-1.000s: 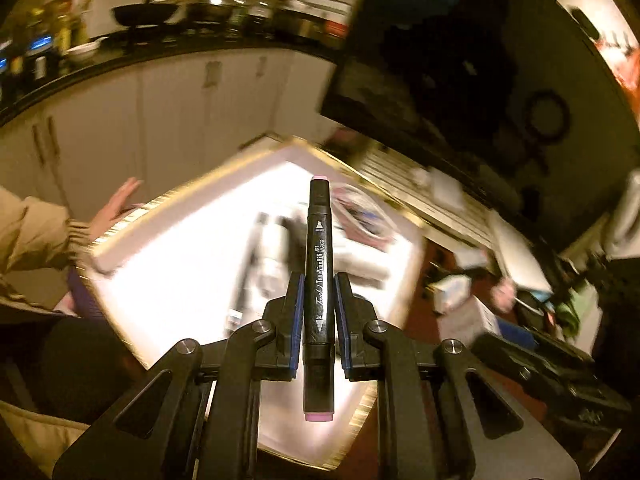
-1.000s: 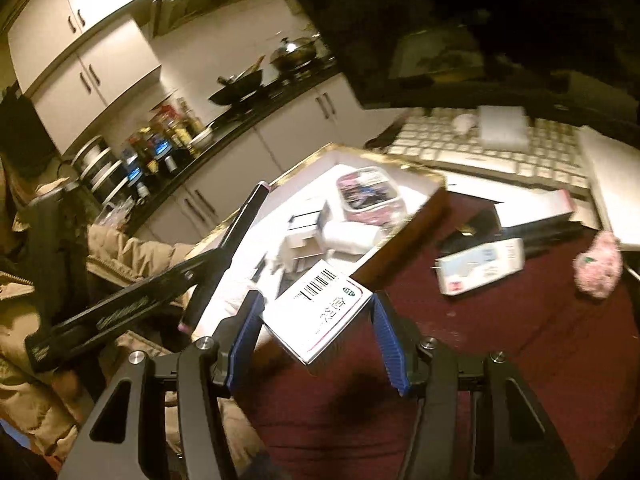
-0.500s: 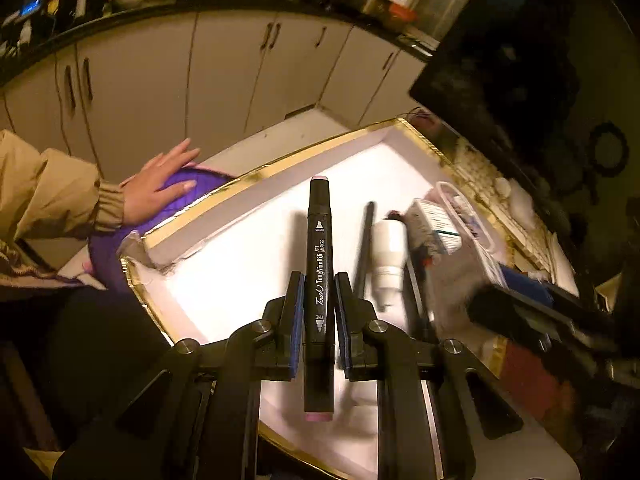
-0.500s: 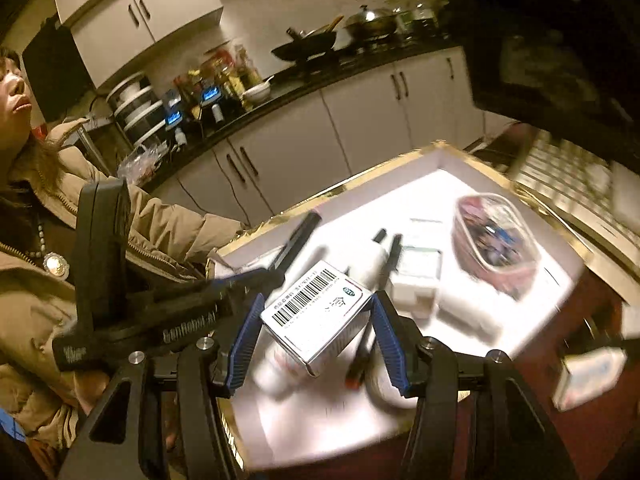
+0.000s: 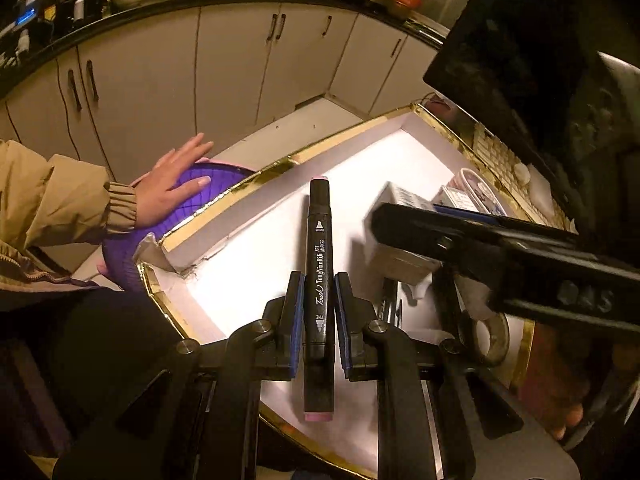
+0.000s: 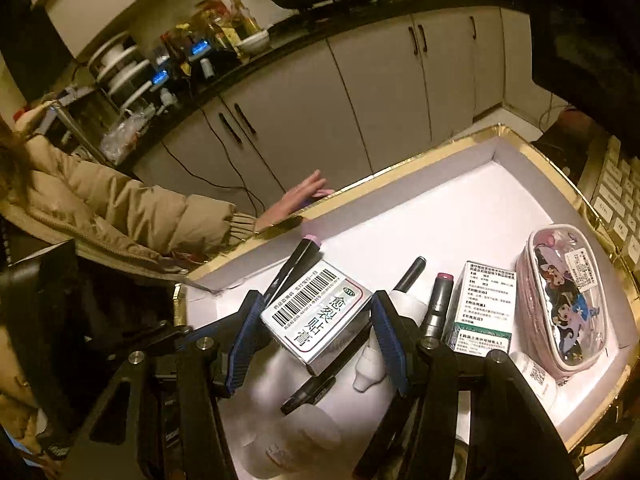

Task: Organize objects
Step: 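Carry the black marker and barcode box over the white tray, then open both tools to drop the marker and box into the tray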

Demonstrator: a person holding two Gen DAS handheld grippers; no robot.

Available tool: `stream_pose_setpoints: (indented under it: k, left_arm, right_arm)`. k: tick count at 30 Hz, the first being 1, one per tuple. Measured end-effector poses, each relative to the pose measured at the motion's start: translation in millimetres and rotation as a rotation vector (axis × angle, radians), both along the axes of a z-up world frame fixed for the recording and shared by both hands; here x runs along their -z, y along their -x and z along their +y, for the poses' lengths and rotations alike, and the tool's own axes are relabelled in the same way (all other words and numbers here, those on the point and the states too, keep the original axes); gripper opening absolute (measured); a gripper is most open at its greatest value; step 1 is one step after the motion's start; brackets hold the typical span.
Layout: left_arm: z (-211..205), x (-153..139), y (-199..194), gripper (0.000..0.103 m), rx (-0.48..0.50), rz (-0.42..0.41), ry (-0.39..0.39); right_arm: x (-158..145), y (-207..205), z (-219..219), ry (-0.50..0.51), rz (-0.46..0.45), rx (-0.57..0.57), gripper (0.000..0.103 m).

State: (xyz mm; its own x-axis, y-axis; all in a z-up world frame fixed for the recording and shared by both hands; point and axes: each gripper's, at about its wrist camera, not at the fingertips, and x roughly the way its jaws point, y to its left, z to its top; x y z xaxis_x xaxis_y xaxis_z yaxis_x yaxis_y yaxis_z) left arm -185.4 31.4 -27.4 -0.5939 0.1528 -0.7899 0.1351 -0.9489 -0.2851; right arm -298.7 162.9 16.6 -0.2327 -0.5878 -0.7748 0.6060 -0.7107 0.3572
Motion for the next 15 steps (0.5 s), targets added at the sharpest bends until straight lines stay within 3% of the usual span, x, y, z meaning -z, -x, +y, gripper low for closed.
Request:
stream_pose_setpoints:
  k: [4,8,12,15]
  left_arm:
    - [-7.1,0.5,-2.3,0.014,0.0,0.005,-0.054]
    - [-6.4,-1.4,-0.4,0.014,0.003,0.008,-0.059]
    - [-7.8,-1.6,-2.9,0.016,-0.015,0.021,-0.079]
    - [-11.5,-2.0,-5.0,0.016,-0.024,0.025,-0.103]
  right_arm:
    - [6.8,9.6,-3.3,-0.002,-0.034,0.004,0.056]
    - [9.3,13.7,-11.2,-0.001,-0.045,-0.012,0.056]
    - [12.1,12.9,-15.8,-0.033,-0.003,-0.021,0.057]
    - [13.7,13.9,-9.1,-0.017,-0.015,-0.012,0.062]
